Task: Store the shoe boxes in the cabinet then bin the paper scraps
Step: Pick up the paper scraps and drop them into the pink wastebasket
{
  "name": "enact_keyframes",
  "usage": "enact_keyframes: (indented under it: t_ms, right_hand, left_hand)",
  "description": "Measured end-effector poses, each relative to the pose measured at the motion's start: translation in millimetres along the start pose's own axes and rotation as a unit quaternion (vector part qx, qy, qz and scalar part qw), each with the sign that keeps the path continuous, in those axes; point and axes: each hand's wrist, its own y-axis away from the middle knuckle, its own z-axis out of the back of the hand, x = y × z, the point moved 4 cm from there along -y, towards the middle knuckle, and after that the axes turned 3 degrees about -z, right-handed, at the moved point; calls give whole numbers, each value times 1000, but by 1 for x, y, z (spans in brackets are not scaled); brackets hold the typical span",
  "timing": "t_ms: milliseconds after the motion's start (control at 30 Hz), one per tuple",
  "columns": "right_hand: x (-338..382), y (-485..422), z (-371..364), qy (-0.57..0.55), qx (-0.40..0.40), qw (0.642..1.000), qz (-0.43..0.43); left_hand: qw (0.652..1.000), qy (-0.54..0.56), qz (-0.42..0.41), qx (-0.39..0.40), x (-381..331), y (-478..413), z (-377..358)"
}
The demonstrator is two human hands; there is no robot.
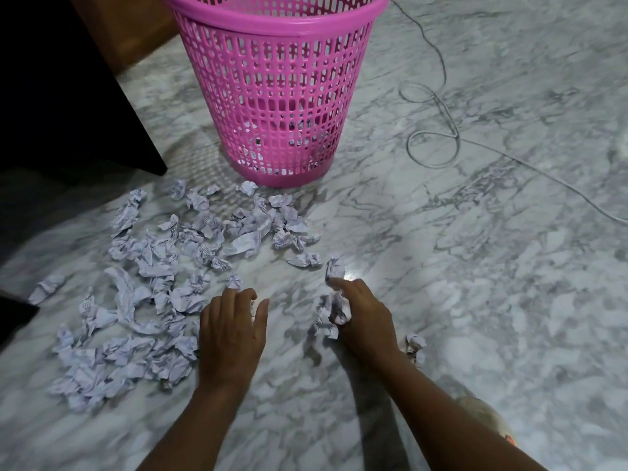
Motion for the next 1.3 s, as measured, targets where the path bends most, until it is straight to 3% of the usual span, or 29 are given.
enact_keyframes:
  t_ms: [100, 200, 367, 467, 533, 633, 700, 767, 933, 1067, 1300]
  right_hand:
    - [7, -8, -19, 89, 31, 996, 1]
    - [6, -7, -30, 99, 15, 995, 24]
    - [3, -17, -25, -2, -3, 1000, 7]
    - [6, -37, -8, -104, -77, 991, -33]
    - [12, -60, 4, -113, -108, 985, -68]
    - [10, -95, 1, -11, -36, 992, -121]
    - [5, -105, -12, 73, 35, 990, -116]
    - [3, -105, -22, 89, 44, 990, -99]
    - [4, -100, -18, -18, 8, 996, -92]
    - [-8, -70, 30, -124, -122, 971, -165]
    - [-42, 30, 70, -49, -205, 937, -278]
  left_hand:
    - [999, -4, 34, 37, 5, 13, -4]
    - [994, -14, 55, 94, 8, 23, -15]
    - [987, 0, 94, 130, 11, 28, -25]
    - [987, -3, 87, 139, 8, 25, -28]
    - [983, -3, 103, 152, 7, 23, -28]
    - [982, 1, 110, 154, 1, 20, -28]
    - [982, 0, 111, 152, -4, 18, -29]
    - [982, -3, 110, 154, -9, 15, -32]
    - [986, 7, 86, 144, -24, 6, -39]
    - [988, 31, 75, 128, -35, -10, -41]
    - [988, 54, 80, 120, -53, -17, -47]
